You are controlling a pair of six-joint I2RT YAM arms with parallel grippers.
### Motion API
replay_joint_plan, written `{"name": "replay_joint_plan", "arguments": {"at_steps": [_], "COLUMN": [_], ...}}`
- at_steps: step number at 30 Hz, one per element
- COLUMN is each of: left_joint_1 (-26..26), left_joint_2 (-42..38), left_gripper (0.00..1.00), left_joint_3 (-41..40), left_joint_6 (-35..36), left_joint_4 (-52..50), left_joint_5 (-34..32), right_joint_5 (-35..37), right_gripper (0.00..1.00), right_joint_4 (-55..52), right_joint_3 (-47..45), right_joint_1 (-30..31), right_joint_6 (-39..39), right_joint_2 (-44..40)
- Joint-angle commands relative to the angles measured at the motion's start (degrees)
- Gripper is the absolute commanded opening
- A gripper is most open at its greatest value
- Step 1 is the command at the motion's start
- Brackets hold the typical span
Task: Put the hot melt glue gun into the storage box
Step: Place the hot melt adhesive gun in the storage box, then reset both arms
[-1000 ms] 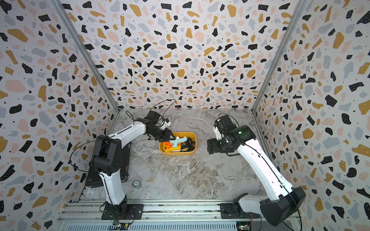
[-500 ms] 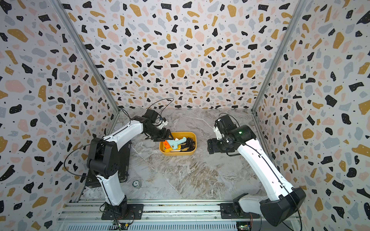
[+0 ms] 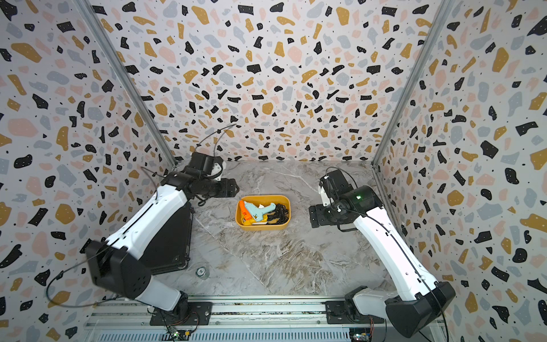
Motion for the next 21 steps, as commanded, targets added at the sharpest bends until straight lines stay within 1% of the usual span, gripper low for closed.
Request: {"name": "replay_joint_plan", "arguments": {"at_steps": [1, 4, 6, 9, 10, 11, 13, 14, 16, 17, 18, 19, 20, 21], "left_joint_1": [1.3, 3.1, 5.0, 7.5, 7.7, 7.8, 8.7, 9.0, 9.2, 9.2, 9.2, 9.3, 9.5, 9.6], "left_joint_2": [-10.5, -18.5, -22.4, -26.4, -27.8, -29.1, -31.5, -32.7, -34.8, -35.6, -36.3, -36.7, -37.0, -37.2], "left_gripper": [0.86, 0.91, 0.92, 0.94, 0.96, 0.96, 0.97, 0.97, 0.97, 0.97, 0.97, 0.97, 0.97, 0.98], "left_joint_3": [-7.2, -16.7, -22.2, -30.2, -33.6, -36.1, -41.2, -43.8, -49.3, -52.2, -54.5, -56.6, -58.3, -59.5], "left_joint_6": [-5.2, -4.2, -2.2, 0.8, 1.9, 2.9, 3.8, 4.6, 7.5, 9.0, 9.8, 10.0, 10.1, 9.7], "left_joint_4": [4.7, 8.2, 11.1, 17.3, 20.2, 23.1, 28.8, 32.7, 41.2, 45.2, 48.3, 50.8, 52.5, 53.6], "left_joint_5": [-16.1, -21.2, -22.3, -24.6, -26.7, -28.4, -30.0, -30.6, -31.4, -31.6, -32.2, -32.7, -32.9, -32.9], "right_joint_5": [9.5, 18.0, 20.7, 24.1, 25.0, 27.0, 32.6, 34.3, 37.0, 38.5, 39.3, 39.5, 40.1, 40.6], "right_gripper": [0.89, 0.92, 0.92, 0.90, 0.88, 0.86, 0.79, 0.77, 0.77, 0.78, 0.81, 0.97, 0.99, 0.99], "right_joint_4": [-1.3, 1.5, 8.0, 24.3, 31.3, 37.9, 50.4, 57.7, 66.1, 70.0, 73.2, 77.2, 82.2, 85.6], "right_joint_3": [0.5, -3.1, -8.6, -22.8, -28.6, -34.0, -44.9, -49.9, -55.9, -57.9, -59.6, -61.6, -63.8, -65.3], "right_joint_1": [-0.4, -0.4, -0.4, -0.4, -0.4, -0.4, -0.4, -0.5, -0.8, -0.9, -0.9, -0.9, -0.9, -0.9], "right_joint_6": [-2.1, -4.2, -7.2, -15.3, -19.6, -22.0, -23.8, -24.9, -25.6, -25.0, -24.9, -25.4, -25.7, -25.6], "right_joint_2": [-2.5, -5.2, -9.2, -17.9, -21.6, -25.2, -31.3, -34.0, -36.4, -36.4, -36.3, -36.1, -35.6, -34.5]}}
